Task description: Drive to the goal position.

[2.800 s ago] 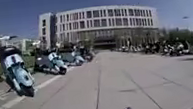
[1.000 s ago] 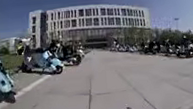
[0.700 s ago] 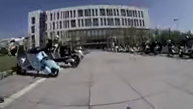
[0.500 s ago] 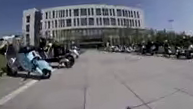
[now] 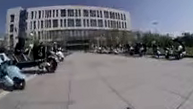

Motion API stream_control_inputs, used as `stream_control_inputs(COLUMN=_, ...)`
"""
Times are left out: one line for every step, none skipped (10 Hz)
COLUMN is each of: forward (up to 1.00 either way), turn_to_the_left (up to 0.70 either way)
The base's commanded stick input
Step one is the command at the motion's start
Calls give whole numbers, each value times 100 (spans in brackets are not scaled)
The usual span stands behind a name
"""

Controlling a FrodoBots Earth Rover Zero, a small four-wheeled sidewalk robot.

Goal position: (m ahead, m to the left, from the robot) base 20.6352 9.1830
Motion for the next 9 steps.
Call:
stream_control_inputs(forward=85, turn_to_the_left=0)
stream_control_inputs(forward=85, turn_to_the_left=0)
stream_control_inputs(forward=85, turn_to_the_left=-4)
stream_control_inputs(forward=85, turn_to_the_left=-22)
stream_control_inputs(forward=85, turn_to_the_left=-25)
stream_control_inputs(forward=85, turn_to_the_left=-26)
stream_control_inputs(forward=85, turn_to_the_left=0)
stream_control_inputs(forward=85, turn_to_the_left=0)
stream_control_inputs(forward=85, turn_to_the_left=0)
